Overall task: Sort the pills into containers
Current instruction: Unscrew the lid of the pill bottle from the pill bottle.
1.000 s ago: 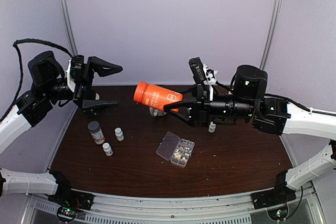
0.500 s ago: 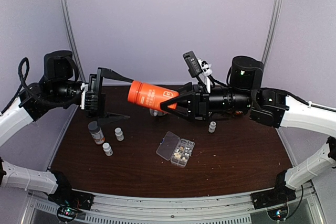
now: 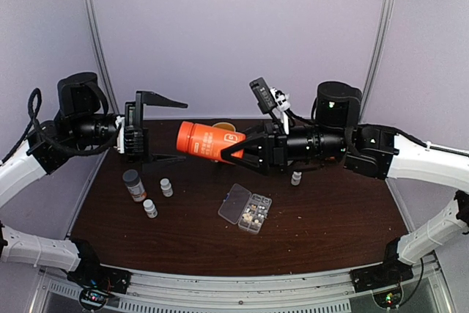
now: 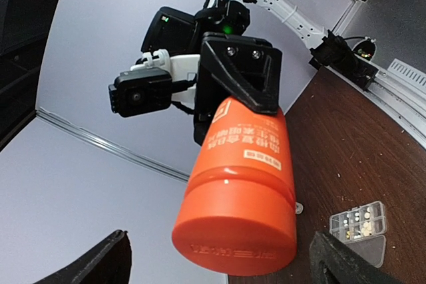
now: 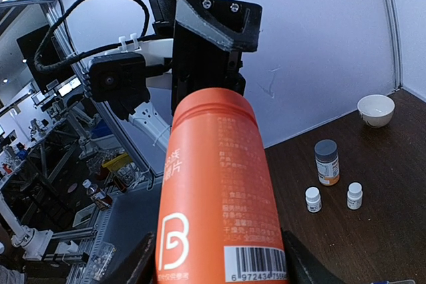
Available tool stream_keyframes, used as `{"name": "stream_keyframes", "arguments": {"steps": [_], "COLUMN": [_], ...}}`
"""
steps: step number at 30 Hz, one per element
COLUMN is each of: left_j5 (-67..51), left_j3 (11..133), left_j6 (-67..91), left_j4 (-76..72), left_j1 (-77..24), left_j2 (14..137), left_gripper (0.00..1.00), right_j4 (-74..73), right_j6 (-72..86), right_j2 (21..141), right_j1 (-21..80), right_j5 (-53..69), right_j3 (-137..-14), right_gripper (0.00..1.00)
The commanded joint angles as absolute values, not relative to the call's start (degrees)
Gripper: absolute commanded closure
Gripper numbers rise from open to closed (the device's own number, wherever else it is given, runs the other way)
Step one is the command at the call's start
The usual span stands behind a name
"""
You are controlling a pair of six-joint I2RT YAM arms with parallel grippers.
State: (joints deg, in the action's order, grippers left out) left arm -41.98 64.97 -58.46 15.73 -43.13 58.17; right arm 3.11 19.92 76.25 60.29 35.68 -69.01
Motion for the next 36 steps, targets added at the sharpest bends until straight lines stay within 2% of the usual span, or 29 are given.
{"name": "stream_keyframes", "arguments": {"steps": [1,4,14,20,31,36], "left_j5": [-42.57,-43.97,-46.47,-48.01,-49.3,-50.33], "left_j3": [65.68,65.72,66.68,67.8,68.97,70.02], "left_j6": [-57.73,-58.89,-59.39,-59.8,-60.92,-50.49], "left_j4": [13.26,13.55,14.22,17.37,20.87,18.66], "left_j1": [-43.24,-43.24,-43.24,-43.24,-43.23,-43.24], "left_j2": [58.2,58.58,59.22,60.09,60.55,61.44], "left_gripper": [0.04,0.05,0.23,0.25,0.6,0.63], "right_j4": [5.29,4.99,4.11,3.93,3.29,0.26], "right_j6": [20.26,20.47,20.21,20.3,19.62,14.81], "right_j2": [74.78,75.61,76.59,77.02,77.14,76.1], "right_j1": [59.85,59.85,59.85,59.85,59.85,59.93], "right_j5": [35.69,36.41,37.0,37.35,37.09,34.37], "right_j3": [-68.86,-69.86,-71.43,-71.84,-72.41,-72.85], "right_gripper": [0.73,0.73,0.75,0.76,0.8,0.82]}}
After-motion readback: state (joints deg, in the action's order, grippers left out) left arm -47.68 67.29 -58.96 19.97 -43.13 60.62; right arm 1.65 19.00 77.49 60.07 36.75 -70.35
